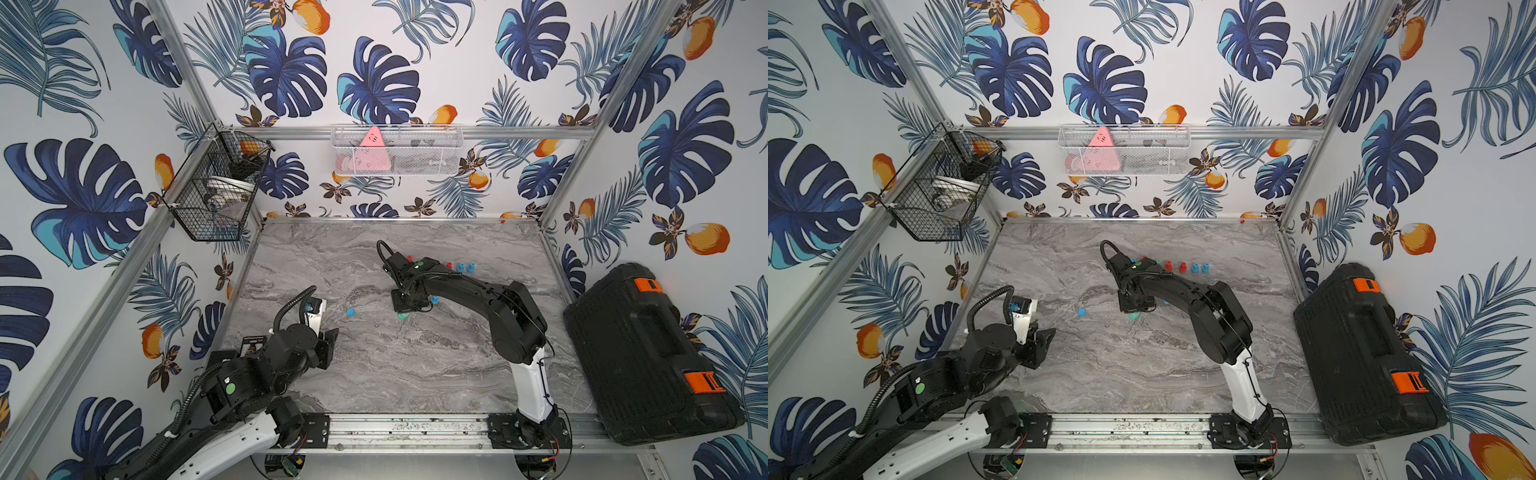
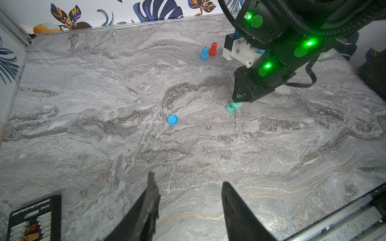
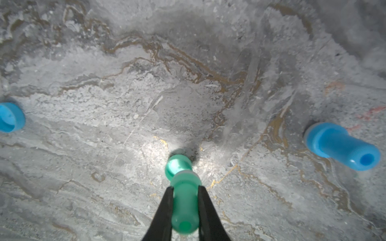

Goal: Close the stamp cap
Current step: Close the cover of the stamp.

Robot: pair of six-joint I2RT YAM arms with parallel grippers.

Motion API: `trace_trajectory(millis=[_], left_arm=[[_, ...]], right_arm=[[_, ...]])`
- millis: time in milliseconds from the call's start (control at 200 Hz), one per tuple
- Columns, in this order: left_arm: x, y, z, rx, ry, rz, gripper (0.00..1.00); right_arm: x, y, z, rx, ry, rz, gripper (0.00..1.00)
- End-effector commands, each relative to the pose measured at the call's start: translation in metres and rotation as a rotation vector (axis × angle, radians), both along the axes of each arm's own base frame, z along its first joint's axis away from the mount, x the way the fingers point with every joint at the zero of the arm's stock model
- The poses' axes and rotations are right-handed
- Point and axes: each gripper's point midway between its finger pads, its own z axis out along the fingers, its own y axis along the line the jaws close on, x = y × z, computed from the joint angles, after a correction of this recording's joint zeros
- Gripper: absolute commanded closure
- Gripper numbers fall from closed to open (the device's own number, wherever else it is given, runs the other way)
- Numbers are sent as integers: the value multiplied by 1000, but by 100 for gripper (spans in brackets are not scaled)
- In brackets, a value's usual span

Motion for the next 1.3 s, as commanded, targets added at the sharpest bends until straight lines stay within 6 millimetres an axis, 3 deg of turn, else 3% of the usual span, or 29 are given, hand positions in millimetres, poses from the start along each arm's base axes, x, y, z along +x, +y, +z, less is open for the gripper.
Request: trace_trajectory(millis=[0,906,1296], left_arm=[[2,0,3,4,-17,1,47],[1,2,4,-1,-23,5,47],[1,2,5,-1,-26,6,47]], right_arm=[[0,5,0,13,2,-7,83],[1,6,-19,-31,16,3,83],[4,-1,-15,-40,6,-7,83]])
